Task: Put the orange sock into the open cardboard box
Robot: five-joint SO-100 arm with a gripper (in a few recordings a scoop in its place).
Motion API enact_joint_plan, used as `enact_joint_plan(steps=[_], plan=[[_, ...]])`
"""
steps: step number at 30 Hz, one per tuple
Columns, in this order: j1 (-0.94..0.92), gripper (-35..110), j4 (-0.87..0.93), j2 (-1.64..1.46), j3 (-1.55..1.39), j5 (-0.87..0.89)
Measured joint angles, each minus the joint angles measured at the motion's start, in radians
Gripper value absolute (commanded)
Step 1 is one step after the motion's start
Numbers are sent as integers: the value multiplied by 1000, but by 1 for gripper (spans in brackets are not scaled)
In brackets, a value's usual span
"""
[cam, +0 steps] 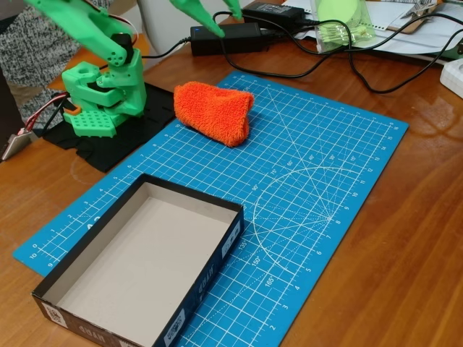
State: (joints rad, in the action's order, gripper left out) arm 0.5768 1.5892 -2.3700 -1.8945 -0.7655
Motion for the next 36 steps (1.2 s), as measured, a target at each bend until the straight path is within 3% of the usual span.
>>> enact_joint_plan(steps=[8, 11, 17, 28, 36], plan=[[-397, 29, 49, -5, -57, -652], [-454, 29, 51, 11, -117, -756], [-357, 29, 48, 80, -301, -733], [-371, 30, -385, 156, -485, -660], [-336, 29, -552, 311, -495, -641]])
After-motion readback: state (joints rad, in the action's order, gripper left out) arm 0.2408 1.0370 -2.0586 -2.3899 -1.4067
